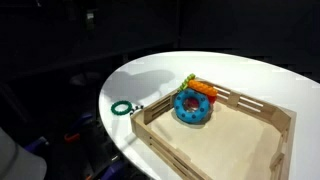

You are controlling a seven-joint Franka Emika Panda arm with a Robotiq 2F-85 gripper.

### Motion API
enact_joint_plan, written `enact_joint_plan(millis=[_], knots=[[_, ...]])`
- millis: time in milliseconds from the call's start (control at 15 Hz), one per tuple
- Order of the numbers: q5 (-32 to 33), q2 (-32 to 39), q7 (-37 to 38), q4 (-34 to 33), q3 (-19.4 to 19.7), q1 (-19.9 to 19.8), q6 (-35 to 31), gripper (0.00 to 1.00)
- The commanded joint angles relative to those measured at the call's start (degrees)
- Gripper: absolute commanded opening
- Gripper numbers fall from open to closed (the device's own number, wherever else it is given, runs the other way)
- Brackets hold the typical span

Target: Pick up the green ring from the table and put it on the tray

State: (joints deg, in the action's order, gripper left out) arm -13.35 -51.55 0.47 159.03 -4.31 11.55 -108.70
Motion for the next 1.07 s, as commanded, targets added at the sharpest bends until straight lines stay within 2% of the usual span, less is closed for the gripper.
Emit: enact_joint_plan(millis=[0,467,1000], knots=[[-0.35,-0.01,-0.37,-0.13,-0.44,-0.57,0.23,1.0],[0.46,1.3,0.38,-2.64,-0.66,-1.85,-0.52,1.0],[1.9,7.3,2.65,-11.38,-2.18,-4.57,-3.77,1.0]])
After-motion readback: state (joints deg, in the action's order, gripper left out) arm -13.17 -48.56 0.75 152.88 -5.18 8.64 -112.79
